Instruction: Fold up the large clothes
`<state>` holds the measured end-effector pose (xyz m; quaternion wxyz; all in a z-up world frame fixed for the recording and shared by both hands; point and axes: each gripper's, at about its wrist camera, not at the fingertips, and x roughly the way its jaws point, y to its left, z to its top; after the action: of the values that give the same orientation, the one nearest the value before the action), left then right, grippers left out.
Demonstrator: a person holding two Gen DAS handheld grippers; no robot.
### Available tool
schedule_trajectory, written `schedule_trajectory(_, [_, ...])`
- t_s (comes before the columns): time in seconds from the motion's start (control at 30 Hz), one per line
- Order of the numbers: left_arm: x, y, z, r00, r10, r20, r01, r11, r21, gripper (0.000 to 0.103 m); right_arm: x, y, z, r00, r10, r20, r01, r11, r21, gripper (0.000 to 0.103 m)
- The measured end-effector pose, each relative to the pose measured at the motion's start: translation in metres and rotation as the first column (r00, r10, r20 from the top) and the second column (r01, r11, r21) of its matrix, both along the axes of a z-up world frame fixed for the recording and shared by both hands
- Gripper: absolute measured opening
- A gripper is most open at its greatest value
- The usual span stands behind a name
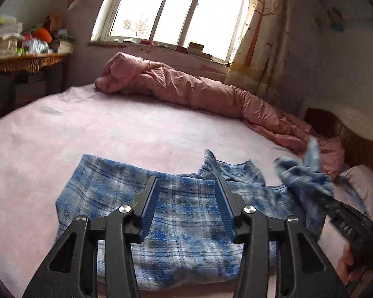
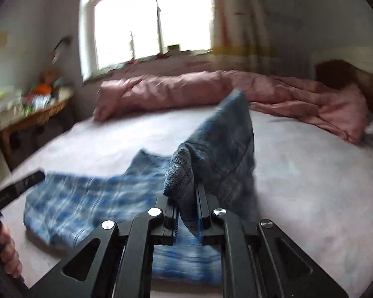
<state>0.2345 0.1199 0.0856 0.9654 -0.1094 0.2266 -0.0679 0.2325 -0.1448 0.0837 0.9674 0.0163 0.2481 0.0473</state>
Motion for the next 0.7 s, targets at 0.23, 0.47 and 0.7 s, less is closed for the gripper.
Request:
schedule_trajectory(0.23, [-0.013,-0.025,0.005,0.977,0.158,0.141,-0.190,0.949,0.253,0.043,0.026,0.053,-0.052,0.961,0.194,-0.195,-0.169,0.976,0.140,0.013])
schedule_trajectory(0.47, [0.001,-0.016,-0.006,0.996,0.088,0.032,-0.092,0.984,0.152,0.043,0.025,0.038,-0.065,0.945,0.250,-0.209,-0.202,0.953,0.227,0.028])
schedule_trajectory(0.7, [-0.005,-0.012,-0.009,0.992,0.125,0.033,-0.128,0.979,0.156,0.045,-0.010,0.036,-0.035,0.968,0.250,-0.003,-0.244,0.947,0.209,0.052])
